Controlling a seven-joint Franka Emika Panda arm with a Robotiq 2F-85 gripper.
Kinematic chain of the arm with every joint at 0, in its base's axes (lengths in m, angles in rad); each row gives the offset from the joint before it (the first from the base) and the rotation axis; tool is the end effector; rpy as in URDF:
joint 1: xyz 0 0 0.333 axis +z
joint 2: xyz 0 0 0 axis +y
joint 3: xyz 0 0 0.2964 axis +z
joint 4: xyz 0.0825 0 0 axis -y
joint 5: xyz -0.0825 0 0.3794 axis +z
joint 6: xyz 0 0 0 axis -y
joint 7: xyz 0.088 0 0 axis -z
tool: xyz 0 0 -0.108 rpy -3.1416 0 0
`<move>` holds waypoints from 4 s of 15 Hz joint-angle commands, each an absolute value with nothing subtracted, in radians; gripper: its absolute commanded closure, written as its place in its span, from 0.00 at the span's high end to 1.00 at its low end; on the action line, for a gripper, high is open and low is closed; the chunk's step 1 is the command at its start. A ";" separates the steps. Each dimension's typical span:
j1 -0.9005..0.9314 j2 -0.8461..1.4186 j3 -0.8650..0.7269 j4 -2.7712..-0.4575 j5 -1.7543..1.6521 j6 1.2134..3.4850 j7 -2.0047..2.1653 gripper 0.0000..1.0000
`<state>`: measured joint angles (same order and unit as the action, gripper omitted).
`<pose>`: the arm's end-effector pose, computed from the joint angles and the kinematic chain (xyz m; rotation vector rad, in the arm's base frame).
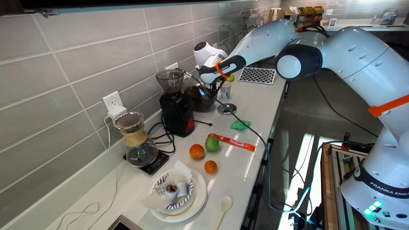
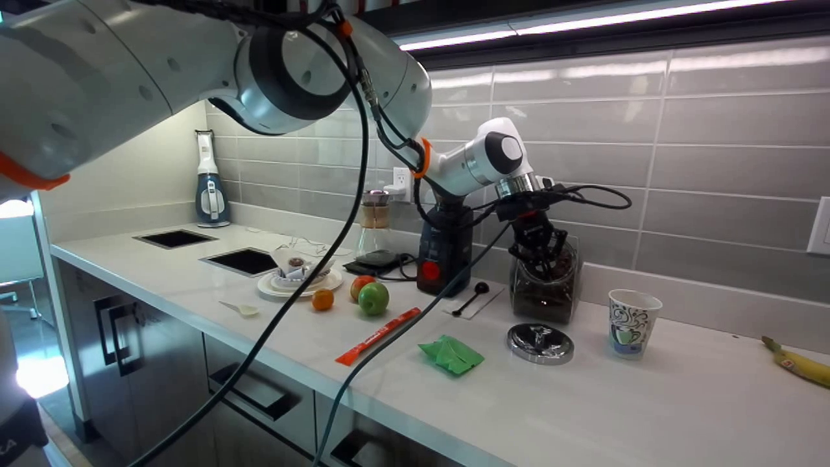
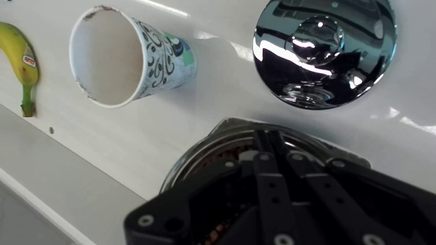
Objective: Transfer a spoonful of contents from the container into the cup
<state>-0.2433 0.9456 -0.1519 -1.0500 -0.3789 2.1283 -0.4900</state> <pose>0.7213 -0.2749 0.2727 2.6310 0.4620 -0.0917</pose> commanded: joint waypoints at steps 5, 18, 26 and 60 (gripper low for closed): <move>-0.152 0.945 -0.238 -1.190 -0.554 2.318 -0.354 0.01; -0.016 0.838 -0.356 -1.428 -0.897 2.394 -0.005 0.01; -0.003 0.792 -0.339 -1.511 -1.082 2.379 0.188 0.01; -0.087 0.444 -0.161 -1.973 -1.525 2.092 0.605 0.01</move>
